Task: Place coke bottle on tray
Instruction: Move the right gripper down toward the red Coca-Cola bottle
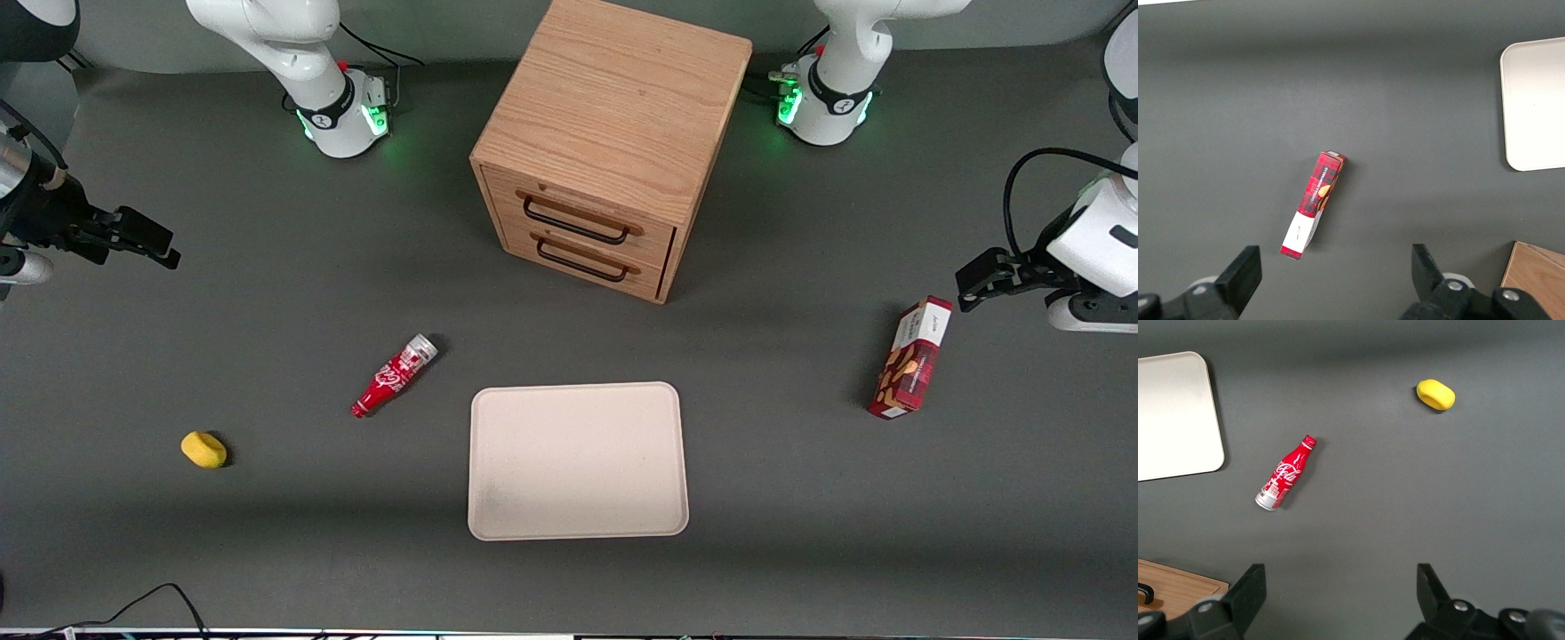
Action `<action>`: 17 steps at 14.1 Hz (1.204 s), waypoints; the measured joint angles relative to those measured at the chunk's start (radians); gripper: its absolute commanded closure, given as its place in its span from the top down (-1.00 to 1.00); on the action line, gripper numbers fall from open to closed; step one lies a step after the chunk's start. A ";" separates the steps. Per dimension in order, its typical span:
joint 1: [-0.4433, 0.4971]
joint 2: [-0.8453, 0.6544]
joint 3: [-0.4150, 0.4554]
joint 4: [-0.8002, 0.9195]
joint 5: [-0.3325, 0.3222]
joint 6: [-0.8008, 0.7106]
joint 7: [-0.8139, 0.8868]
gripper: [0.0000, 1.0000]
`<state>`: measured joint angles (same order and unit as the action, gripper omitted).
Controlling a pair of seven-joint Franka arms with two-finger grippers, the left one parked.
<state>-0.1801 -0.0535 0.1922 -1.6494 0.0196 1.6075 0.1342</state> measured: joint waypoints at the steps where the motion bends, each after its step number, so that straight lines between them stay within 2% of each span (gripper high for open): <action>1: 0.000 0.001 0.000 0.001 0.000 0.000 0.000 1.00; 6: 0.012 0.009 0.001 0.001 0.000 0.000 0.000 1.00; 10: 0.060 0.112 0.008 0.001 0.000 0.071 0.011 1.00; 12: 0.083 0.183 0.010 0.000 0.000 0.117 0.109 1.00; 17: 0.211 0.323 0.014 -0.048 0.000 0.280 0.528 1.00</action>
<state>0.0308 0.2697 0.2057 -1.6969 0.0196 1.8879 0.6619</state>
